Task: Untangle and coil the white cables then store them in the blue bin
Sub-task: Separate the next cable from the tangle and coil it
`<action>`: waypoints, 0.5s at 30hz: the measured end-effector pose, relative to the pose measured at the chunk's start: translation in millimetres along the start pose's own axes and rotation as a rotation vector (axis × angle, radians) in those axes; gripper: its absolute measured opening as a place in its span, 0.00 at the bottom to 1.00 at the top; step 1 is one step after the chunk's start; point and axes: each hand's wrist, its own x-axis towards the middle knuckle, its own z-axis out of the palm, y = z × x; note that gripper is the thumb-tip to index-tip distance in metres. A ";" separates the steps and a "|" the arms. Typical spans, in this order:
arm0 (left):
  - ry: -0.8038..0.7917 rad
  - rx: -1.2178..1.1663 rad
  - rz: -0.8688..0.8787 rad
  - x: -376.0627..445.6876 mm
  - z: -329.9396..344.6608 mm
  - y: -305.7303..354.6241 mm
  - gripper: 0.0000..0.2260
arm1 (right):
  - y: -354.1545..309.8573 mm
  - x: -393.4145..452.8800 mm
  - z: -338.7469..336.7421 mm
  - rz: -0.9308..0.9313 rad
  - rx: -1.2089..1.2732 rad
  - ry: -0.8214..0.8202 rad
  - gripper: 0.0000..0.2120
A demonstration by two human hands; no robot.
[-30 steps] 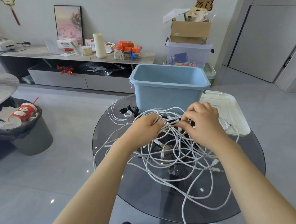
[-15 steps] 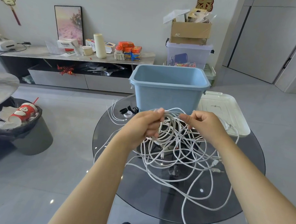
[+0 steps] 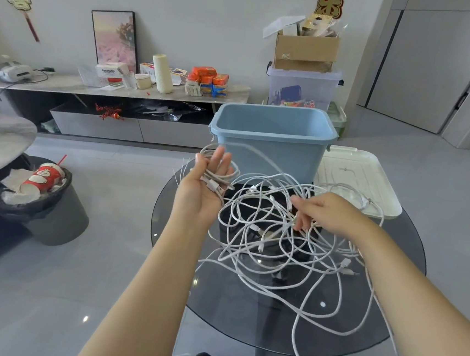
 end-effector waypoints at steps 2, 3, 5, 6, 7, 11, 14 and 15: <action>0.054 0.066 0.035 3.1 0.2 -5.6 0.17 | -11.3 -3.0 2.7 -0.034 0.036 -0.028 0.29; 0.067 0.082 0.045 3.9 0.6 -6.5 0.17 | -16.2 -4.4 6.0 -0.037 0.014 -0.039 0.28; 0.093 0.078 0.024 4.6 1.6 -7.1 0.15 | -22.0 -5.8 9.1 -0.044 -0.101 0.019 0.27; 0.117 0.051 0.004 3.3 1.3 -5.6 0.15 | -23.7 -5.4 10.2 -0.042 -0.157 0.066 0.27; 0.134 0.007 -0.021 1.8 1.0 -3.9 0.18 | -24.1 -4.6 10.5 -0.030 -0.206 0.106 0.27; 0.171 -0.125 -0.043 -0.6 -1.3 -1.0 0.18 | -20.4 -7.1 6.3 0.044 -0.477 0.072 0.25; 0.151 -0.049 -0.019 1.1 -1.0 -8.1 0.15 | -28.6 -10.4 8.1 -0.007 -0.566 0.055 0.25; 0.150 -0.007 -0.005 1.7 0.1 -11.1 0.13 | -32.2 -11.2 10.0 -0.041 -0.575 0.075 0.23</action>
